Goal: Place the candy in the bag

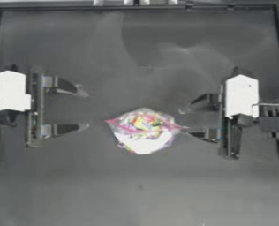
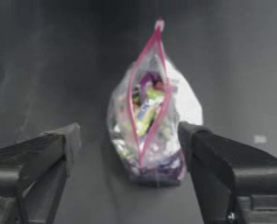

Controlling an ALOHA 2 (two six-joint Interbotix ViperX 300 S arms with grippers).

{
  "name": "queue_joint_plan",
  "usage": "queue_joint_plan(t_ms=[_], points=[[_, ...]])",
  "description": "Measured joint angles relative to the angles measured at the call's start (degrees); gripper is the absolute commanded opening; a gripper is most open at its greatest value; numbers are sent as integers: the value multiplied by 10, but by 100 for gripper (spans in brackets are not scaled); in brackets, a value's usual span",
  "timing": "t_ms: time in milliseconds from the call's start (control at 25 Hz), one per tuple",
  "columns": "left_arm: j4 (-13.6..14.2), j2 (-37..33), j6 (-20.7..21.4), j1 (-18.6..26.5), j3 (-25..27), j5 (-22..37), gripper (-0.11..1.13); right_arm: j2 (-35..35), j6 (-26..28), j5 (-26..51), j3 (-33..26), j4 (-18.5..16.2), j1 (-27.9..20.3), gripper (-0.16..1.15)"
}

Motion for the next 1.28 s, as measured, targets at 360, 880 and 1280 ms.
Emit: queue_joint_plan(t_ms=[360, 880, 1280], points=[[-1, -61, 0, 0, 32, 0, 97, -38, -3, -16, 40, -7, -12, 80], [-1, -130, -1, -2, 76, 0, 96, -96, -3, -24, 83, -20, -18, 80], [-1, -186, -1, -2, 113, -1, 96, -126, -3, -24, 108, -21, -20, 80]])
